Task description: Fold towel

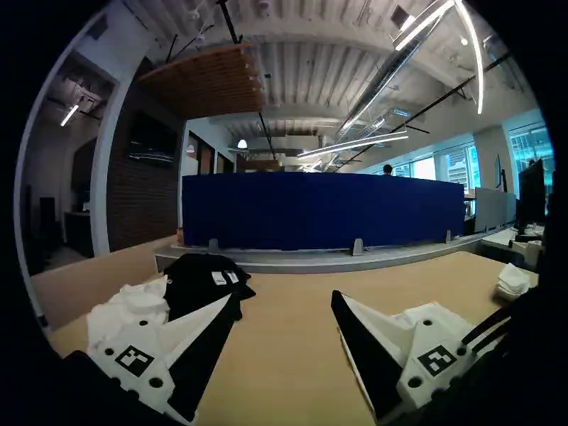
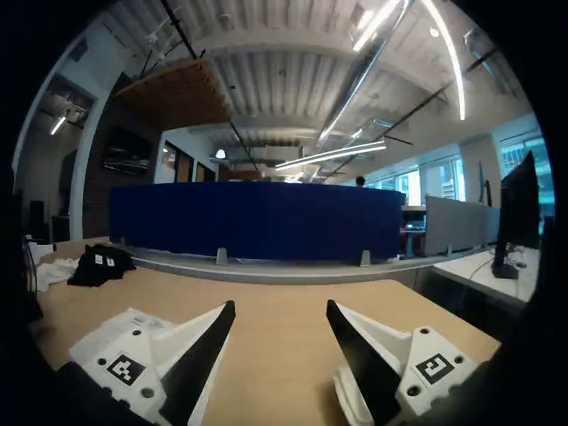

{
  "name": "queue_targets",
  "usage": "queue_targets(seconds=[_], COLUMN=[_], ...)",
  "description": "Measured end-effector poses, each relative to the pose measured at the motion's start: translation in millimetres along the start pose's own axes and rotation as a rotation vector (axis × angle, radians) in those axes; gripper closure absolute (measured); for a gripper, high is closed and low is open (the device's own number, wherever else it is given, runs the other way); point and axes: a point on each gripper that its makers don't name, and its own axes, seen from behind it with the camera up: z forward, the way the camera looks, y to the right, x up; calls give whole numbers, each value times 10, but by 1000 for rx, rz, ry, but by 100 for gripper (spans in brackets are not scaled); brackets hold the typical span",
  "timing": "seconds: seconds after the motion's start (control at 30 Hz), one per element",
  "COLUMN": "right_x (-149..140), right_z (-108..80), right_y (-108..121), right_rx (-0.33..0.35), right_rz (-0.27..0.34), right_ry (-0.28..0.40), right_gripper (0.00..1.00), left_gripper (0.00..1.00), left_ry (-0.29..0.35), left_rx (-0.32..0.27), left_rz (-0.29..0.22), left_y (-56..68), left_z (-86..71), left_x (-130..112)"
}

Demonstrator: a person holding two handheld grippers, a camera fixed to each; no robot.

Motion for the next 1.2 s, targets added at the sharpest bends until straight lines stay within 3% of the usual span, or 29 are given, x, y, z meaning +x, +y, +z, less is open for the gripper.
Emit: queue_targets(seconds=[0.17, 0.37, 0.57, 0.77, 1.07, 1.2], right_x=[367, 791, 1059, 1169, 1091, 1024], right_z=[-15, -29, -14, -6, -98, -137], right_y=[11, 31, 18, -73, -395, -493], right_rx=[-5, -13, -8, 47, 217, 275], right_rz=[-1, 8, -7, -44, -145, -151], right_ry=[-1, -2, -14, -51, -161, -205], right_gripper=[0, 0, 0, 0, 0, 0], left_gripper=[5, 5, 5, 5, 5, 5], left_ry=[-4, -25, -54, -95, -189, -219], left_rx=[-8, -21, -44, -111, -270, -327], left_rz=[14, 19, 34, 60, 122, 139], left_y=[132, 214, 283, 401, 661, 782], left_z=[-72, -78, -76, -63, -69, -96], left_x=[315, 720, 974, 1069, 933, 845])
